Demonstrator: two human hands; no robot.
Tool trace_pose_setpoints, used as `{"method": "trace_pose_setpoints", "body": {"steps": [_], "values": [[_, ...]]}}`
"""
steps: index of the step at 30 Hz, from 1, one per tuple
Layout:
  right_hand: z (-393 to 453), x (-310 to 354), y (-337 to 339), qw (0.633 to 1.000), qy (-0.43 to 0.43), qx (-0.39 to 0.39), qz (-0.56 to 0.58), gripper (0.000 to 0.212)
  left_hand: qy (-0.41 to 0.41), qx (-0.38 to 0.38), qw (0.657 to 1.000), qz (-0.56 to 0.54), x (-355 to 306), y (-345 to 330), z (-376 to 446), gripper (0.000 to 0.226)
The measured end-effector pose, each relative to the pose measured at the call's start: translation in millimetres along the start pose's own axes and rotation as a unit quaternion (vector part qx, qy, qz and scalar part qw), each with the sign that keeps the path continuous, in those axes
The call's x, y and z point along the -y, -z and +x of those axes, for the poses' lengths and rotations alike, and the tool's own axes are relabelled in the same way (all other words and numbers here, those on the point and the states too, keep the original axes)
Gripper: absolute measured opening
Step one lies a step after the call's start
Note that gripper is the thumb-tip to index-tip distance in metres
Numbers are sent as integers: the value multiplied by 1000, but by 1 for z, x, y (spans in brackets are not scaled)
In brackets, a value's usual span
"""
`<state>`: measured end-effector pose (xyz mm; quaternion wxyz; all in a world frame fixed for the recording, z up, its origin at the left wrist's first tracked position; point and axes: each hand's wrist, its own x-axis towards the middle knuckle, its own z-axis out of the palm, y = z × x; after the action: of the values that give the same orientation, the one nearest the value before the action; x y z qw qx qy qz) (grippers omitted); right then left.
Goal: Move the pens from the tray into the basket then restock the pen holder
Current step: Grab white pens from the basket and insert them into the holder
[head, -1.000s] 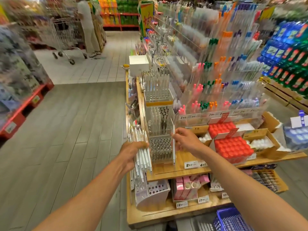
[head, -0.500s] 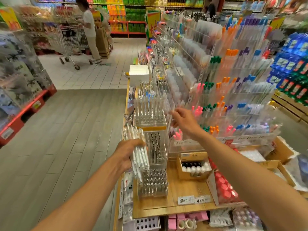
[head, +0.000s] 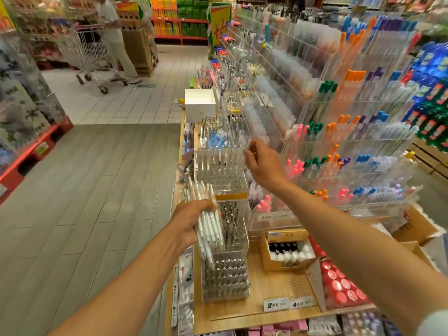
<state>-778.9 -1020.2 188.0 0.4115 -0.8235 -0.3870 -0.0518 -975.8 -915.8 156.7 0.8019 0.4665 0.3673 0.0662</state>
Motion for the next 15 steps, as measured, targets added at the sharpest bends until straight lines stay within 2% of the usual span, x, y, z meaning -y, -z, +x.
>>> {"method": "trace_pose_setpoints", "body": {"steps": [5, 8, 15], "values": [[-4, -5, -9, 999, -26, 42, -4, 12, 1, -1, 1000, 10, -6, 0, 1, 34], [-5, -5, -11, 998, -45, 50, 6, 24, 2, -3, 1000, 22, -8, -1, 2, 36], [-2, -5, -12, 996, -46, 71, -32, 20, -2, -9, 999, 49, -10, -4, 2, 33]]}}
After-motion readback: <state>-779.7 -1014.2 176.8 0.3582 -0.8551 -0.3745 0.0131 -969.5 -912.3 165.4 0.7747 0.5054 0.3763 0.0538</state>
